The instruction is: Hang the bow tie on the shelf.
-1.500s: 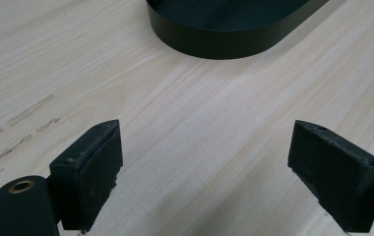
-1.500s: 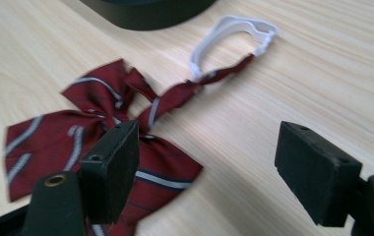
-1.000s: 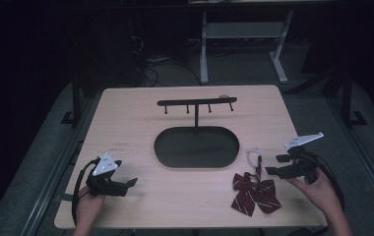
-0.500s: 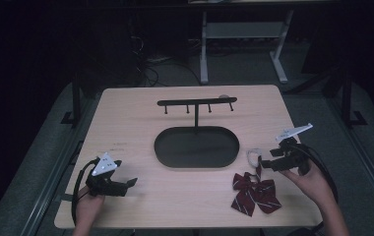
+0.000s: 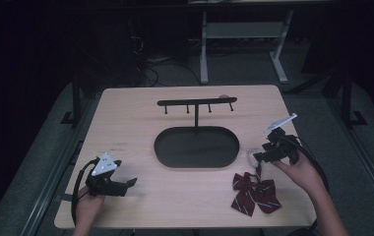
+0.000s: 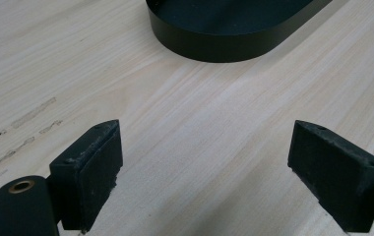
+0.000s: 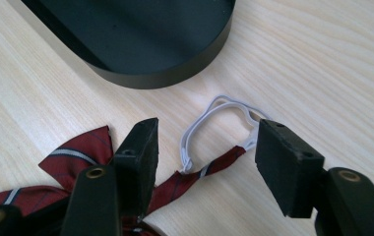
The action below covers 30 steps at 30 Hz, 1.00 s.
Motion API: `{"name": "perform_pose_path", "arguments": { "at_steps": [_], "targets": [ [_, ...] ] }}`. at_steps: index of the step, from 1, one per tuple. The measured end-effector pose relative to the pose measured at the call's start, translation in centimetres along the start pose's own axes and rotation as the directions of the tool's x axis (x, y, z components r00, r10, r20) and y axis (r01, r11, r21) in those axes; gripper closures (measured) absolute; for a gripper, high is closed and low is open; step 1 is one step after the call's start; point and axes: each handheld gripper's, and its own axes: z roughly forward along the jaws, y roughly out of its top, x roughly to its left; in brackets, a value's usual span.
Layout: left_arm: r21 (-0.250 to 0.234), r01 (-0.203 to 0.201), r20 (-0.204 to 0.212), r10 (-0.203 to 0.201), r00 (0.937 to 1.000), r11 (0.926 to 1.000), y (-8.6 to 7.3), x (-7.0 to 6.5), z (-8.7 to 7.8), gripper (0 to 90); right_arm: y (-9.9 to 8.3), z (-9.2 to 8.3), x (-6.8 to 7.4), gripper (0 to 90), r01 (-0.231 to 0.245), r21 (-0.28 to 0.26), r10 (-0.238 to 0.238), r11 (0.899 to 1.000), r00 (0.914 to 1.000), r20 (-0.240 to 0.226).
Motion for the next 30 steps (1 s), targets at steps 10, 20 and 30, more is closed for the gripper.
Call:
{"name": "perform_pose_path", "arguments": {
  "at_steps": [10, 20, 30],
  "targets": [
    [0.003, -0.003, 0.004, 0.003, 1.0, 1.0, 0.0, -0.1, 0.1, 13.2, 1.0, 1.2, -1.2, 47.9, -0.034, 0.059, 0.033, 0.998, 0.9991, 0.025],
    [0.002, -0.002, 0.006, 0.002, 1.0, 1.0, 0.0, -0.1, 0.1, 13.2, 1.2, 2.8, -2.3, 54.2, -0.072, 0.125, 0.067, 0.989, 0.9966, 0.048],
    [0.001, -0.001, 0.006, 0.001, 1.0, 1.0, 0.1, -0.1, 0.1, 13.2, 1.3, 4.4, -2.2, 57.6, -0.063, 0.213, 0.041, 0.975, 0.9936, 0.105]
  ]
}}
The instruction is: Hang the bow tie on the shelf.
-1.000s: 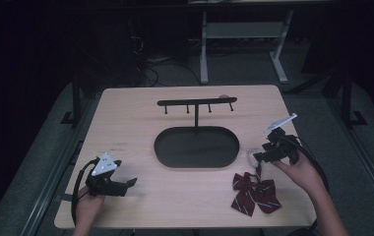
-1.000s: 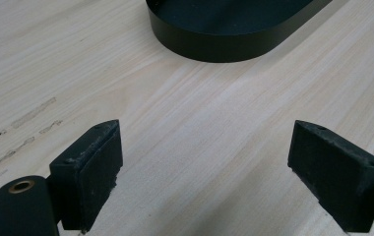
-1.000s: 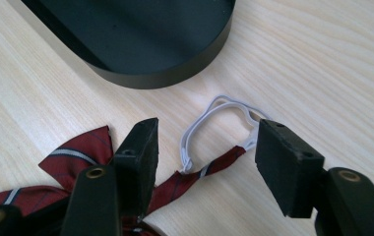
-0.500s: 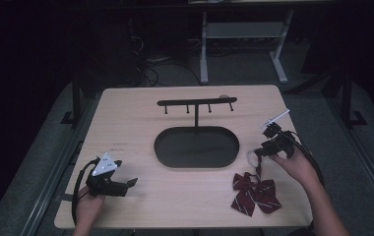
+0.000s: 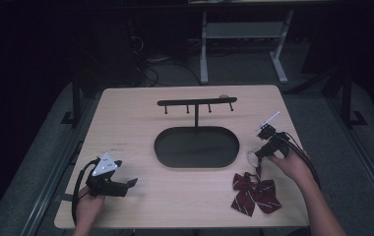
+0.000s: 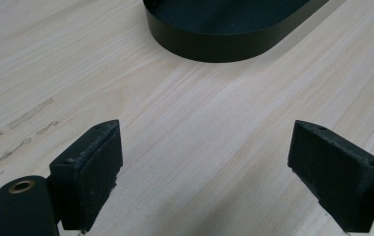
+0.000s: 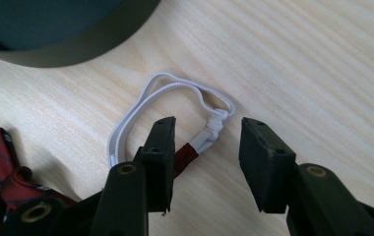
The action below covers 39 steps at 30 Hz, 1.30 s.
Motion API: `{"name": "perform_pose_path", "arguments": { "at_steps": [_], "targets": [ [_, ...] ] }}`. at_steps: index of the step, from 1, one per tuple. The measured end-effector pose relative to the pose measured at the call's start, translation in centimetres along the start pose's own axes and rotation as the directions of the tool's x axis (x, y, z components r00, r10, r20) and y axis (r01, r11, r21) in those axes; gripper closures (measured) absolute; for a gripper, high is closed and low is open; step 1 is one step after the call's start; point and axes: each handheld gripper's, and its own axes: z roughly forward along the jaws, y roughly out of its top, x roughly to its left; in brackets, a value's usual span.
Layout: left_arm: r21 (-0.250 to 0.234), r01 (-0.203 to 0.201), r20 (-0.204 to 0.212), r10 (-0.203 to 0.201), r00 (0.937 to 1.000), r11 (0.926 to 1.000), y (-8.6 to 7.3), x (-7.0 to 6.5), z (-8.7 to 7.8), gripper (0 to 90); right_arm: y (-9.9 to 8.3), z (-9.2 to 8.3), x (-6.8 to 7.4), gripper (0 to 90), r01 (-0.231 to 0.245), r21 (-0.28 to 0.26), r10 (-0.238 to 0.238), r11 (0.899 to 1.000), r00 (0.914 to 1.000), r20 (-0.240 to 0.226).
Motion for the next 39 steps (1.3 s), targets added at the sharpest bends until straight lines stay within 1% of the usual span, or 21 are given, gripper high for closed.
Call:
{"name": "perform_pose_path", "arguments": {
  "at_steps": [2, 3, 7, 10, 13, 18, 19, 20, 22, 24, 25, 26, 27, 29, 31, 35, 38, 39],
  "targets": [
    [0.001, -0.001, 0.0, 0.001, 1.0, 1.0, 0.0, 0.0, 0.0, 13.2, 0.0, 0.2, 0.1, 58.7, 0.011, 0.009, -0.011, 1.0, 0.9999, 0.012],
    [0.001, -0.001, 0.0, 0.001, 1.0, 1.0, 0.0, 0.0, 0.0, 13.2, 0.1, 0.2, 0.1, 60.7, 0.009, 0.018, -0.01, 1.0, 0.9999, 0.012],
    [-0.001, 0.0, 0.0, 0.0, 1.0, 1.0, 0.0, 0.0, 0.0, 13.2, 0.1, 0.6, 0.3, 64.4, 0.027, 0.039, -0.028, 0.999, 0.9994, 0.02],
    [0.001, -0.001, 0.0, 0.001, 1.0, 1.0, 0.0, 0.0, 0.0, 13.2, 0.2, 0.9, 0.5, 67.1, 0.039, 0.056, -0.041, 0.998, 0.9986, 0.034],
    [0.0, 0.0, -0.001, 0.0, 1.0, 1.0, 0.0, 0.1, 0.0, 13.2, 0.2, 1.0, 0.7, 72.5, 0.064, 0.062, -0.067, 0.996, 0.9966, 0.048],
    [-0.002, 0.006, -0.002, -0.006, 1.0, 1.0, -0.1, 0.1, 0.0, 13.2, 0.3, 1.1, 1.0, 81.0, 0.085, 0.077, -0.091, 0.993, 0.9935, 0.069],
    [-0.002, 0.003, -0.003, -0.003, 1.0, 1.0, -0.1, 0.1, 0.0, 13.2, 0.3, 1.1, 1.1, 82.8, 0.096, 0.078, -0.102, 0.992, 0.9923, 0.071],
    [-0.001, 0.004, -0.001, -0.004, 1.0, 1.0, -0.1, 0.1, 0.0, 13.2, 0.3, 1.1, 1.1, 84.4, 0.097, 0.077, -0.102, 0.992, 0.9923, 0.069],
    [0.0, 0.004, -0.001, -0.004, 1.0, 1.0, 0.0, 0.1, 0.0, 13.2, 0.3, 1.1, 1.2, 85.4, 0.105, 0.084, -0.112, 0.991, 0.9909, 0.075],
    [-0.001, -0.001, -0.001, 0.001, 1.0, 1.0, 0.0, 0.1, -0.1, 13.2, 0.2, 1.0, 1.0, 85.6, 0.107, 0.083, -0.112, 0.991, 0.9915, 0.066],
    [-0.001, 0.002, -0.002, -0.002, 1.0, 1.0, 0.0, 0.1, -0.1, 13.2, 0.1, 0.9, 1.0, 85.7, 0.1, 0.08, -0.105, 0.992, 0.9928, 0.058],
    [-0.001, 0.003, -0.004, -0.003, 1.0, 1.0, -0.1, 0.1, -0.1, 13.2, 0.1, 0.8, 1.0, 85.9, 0.104, 0.076, -0.108, 0.992, 0.9929, 0.049],
    [-0.002, 0.004, -0.004, -0.004, 1.0, 1.0, -0.1, 0.1, -0.1, 13.2, 0.0, 0.6, 0.9, 86.0, 0.106, 0.064, -0.109, 0.992, 0.9934, 0.036],
    [-0.001, 0.006, -0.004, -0.006, 1.0, 1.0, -0.1, 0.1, -0.1, 13.2, 0.0, 0.2, 1.0, 86.3, 0.106, 0.046, -0.107, 0.993, 0.9939, 0.025],
    [0.0, 0.004, -0.003, -0.004, 1.0, 1.0, -0.1, 0.1, 0.0, 13.2, -0.1, -0.5, 1.0, 86.3, 0.112, 0.015, -0.112, 0.994, 0.9937, -0.002],
    [0.002, 0.001, -0.003, -0.001, 1.0, 1.0, 0.0, 0.0, 0.0, 13.2, -0.4, -1.3, 1.0, 86.3, 0.142, -0.017, -0.143, 0.99, 0.9879, -0.061],
    [0.001, 0.007, -0.004, -0.007, 1.0, 1.0, -0.1, 0.0, 0.0, 13.2, -0.4, -2.1, 1.2, 86.4, 0.154, -0.036, -0.156, 0.987, 0.9846, -0.078],
    [0.001, 0.006, -0.004, -0.006, 1.0, 1.0, -0.1, 0.0, 0.0, 13.2, -0.4, -2.5, 1.3, 86.4, 0.161, -0.049, -0.165, 0.986, 0.9825, -0.087]
  ]
}}
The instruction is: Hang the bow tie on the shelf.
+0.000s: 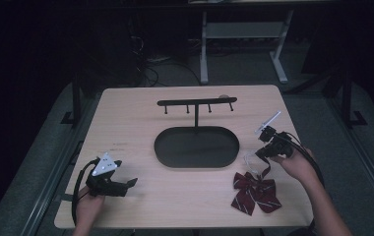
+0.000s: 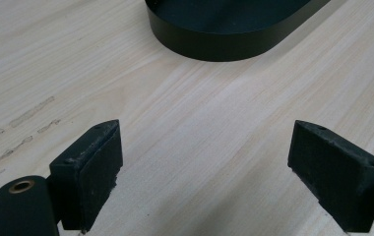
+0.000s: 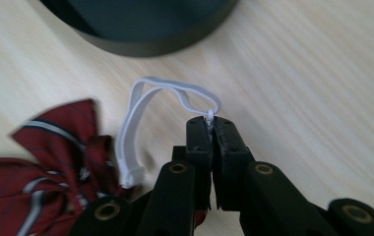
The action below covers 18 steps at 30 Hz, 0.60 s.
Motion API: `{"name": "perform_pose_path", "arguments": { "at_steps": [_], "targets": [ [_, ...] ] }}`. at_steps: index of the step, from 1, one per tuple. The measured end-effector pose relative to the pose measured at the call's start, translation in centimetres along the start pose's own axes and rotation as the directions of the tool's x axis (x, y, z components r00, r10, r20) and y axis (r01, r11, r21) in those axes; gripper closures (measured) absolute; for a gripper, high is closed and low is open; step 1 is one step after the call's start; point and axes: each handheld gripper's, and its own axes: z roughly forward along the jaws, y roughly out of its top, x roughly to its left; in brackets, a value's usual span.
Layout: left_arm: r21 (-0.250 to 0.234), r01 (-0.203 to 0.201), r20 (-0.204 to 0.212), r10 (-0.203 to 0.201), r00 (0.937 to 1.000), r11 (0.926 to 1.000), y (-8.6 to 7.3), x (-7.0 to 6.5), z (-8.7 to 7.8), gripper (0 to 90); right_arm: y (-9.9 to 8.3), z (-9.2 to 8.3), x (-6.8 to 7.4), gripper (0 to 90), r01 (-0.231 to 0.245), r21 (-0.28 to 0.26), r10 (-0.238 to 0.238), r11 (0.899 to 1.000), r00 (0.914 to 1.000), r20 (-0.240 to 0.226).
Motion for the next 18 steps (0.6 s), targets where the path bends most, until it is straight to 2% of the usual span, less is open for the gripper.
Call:
{"name": "perform_pose_path", "arguments": {
  "at_steps": [2, 11, 18],
  "targets": [
    [0.0, 0.0, 0.0, 0.0, 1.0, 1.0, 0.0, 0.0, 0.0, 13.2, 0.2, -1.1, 0.3, 86.5, 0.013, -0.037, -0.013, 0.999, 0.9999, -0.01],
    [0.0, 0.001, 0.002, -0.001, 1.0, 1.0, 0.0, 0.0, -0.1, 13.2, 1.4, -4.3, 2.2, 86.6, 0.076, -0.109, -0.079, 0.991, 0.9967, -0.019],
    [0.0, -0.001, 0.002, 0.001, 1.0, 1.0, 0.0, 0.0, 0.0, 13.2, 2.2, -6.6, 3.5, 86.5, 0.137, -0.148, -0.136, 0.98, 0.9906, 0.014]
  ]
}}
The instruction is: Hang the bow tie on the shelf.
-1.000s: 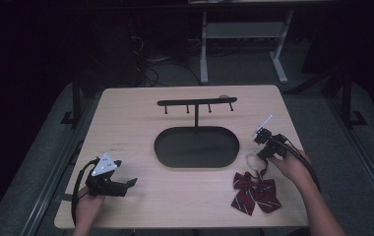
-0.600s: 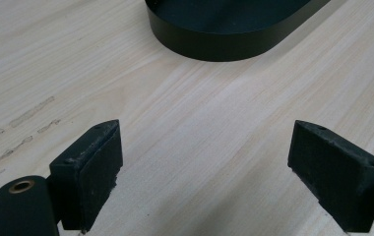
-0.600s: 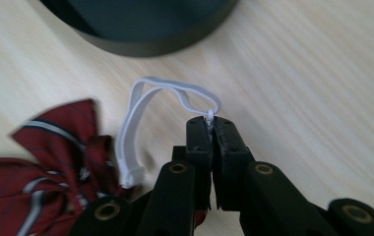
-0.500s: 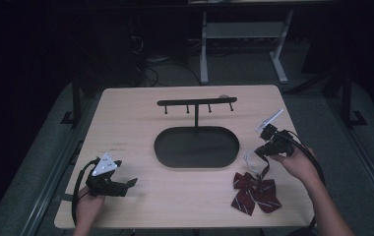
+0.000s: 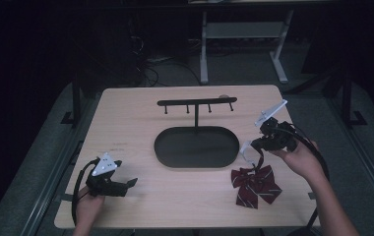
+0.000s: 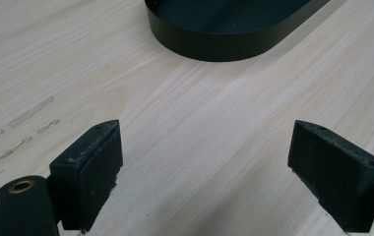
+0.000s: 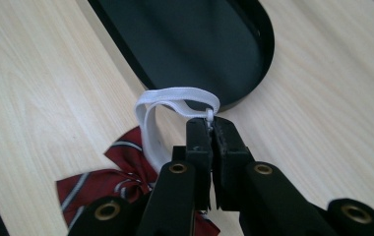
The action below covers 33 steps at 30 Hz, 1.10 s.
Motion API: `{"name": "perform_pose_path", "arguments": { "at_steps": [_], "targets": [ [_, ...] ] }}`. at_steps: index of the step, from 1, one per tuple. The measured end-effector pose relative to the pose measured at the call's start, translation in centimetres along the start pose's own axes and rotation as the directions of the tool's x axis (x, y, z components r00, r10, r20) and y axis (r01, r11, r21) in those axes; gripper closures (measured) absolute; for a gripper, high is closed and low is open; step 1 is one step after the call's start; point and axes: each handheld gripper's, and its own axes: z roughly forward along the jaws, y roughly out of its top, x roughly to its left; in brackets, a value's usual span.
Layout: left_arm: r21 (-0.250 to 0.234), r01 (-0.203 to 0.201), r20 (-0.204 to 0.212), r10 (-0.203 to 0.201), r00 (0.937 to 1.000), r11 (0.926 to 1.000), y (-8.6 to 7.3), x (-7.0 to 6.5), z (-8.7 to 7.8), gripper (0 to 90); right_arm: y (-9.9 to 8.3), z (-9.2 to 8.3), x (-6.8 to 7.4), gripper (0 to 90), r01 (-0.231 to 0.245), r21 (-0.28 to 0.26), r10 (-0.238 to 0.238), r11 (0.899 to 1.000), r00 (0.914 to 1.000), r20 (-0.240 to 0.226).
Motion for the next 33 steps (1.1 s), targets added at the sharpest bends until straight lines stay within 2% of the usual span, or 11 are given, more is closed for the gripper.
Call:
{"name": "perform_pose_path", "arguments": {
  "at_steps": [14, 33],
  "targets": [
    [-0.004, 0.001, -0.001, -0.001, 1.0, 1.0, 0.0, 0.0, 0.0, 13.2, 1.8, -2.6, 0.8, 86.6, 0.034, -0.048, -0.033, 0.998, 0.9993, 0.017],
    [-0.001, -0.005, 0.002, 0.005, 1.0, 1.0, 0.0, 0.0, 0.0, 13.2, 4.2, -4.7, 1.6, 86.5, 0.074, -0.077, -0.07, 0.994, 0.9959, 0.057]
  ]
}}
